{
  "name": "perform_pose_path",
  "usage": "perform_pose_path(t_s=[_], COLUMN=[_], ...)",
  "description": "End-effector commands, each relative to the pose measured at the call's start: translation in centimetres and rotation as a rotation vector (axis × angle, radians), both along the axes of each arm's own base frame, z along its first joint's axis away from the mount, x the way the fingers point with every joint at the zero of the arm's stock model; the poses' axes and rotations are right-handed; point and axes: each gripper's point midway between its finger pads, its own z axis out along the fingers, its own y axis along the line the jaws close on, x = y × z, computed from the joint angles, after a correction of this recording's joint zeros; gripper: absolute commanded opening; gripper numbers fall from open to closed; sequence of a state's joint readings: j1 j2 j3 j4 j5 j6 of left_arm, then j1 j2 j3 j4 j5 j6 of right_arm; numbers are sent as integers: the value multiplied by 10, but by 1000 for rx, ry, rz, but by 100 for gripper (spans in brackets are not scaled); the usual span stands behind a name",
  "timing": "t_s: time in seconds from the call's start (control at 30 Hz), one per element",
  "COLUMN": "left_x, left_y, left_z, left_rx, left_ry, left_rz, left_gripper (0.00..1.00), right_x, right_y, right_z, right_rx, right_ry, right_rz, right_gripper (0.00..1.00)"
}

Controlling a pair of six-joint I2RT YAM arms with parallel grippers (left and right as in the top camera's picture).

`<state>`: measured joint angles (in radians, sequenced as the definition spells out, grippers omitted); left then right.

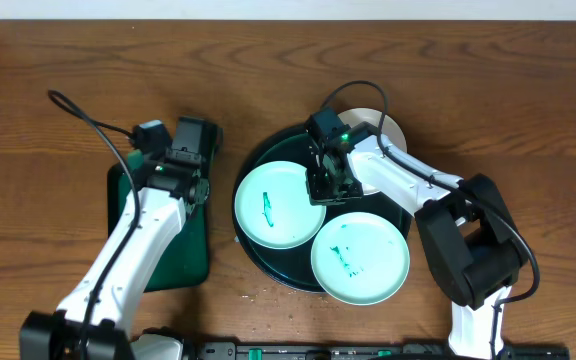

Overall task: Clean dirty plates on tray and stack at the side
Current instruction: 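Grasp the green sponge in the water tray with the left gripper, then scrub the left white plate with the sponge in the left gripper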

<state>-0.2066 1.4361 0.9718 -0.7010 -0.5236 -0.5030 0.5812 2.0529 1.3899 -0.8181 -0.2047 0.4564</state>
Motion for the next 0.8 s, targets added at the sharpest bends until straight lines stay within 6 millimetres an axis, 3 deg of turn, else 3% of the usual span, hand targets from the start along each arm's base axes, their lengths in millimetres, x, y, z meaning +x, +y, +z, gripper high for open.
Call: perform_pose_path(t_s=[0.0,0.2,0.5,0.77], left_x=[-5,-16,-38,-39], left_y=[-30,-38,-22,-35], left_z=[-26,-36,-42,-41], left_rx=[-213,-367,-530,-564], left_ry=[89,152,219,245], left_rz=[-75,-80,34,-76], left_gripper=[8,7,7,7], right_x=[-11,-11,-11,-11], right_y=[-3,-3,-3,-3], right_z=[-17,-17,-17,-17], right_rx=[-39,-38,-38,-38], right_ry=[27,27,28,27], right_rz=[24,24,24,24], right_gripper=[1,1,1,1])
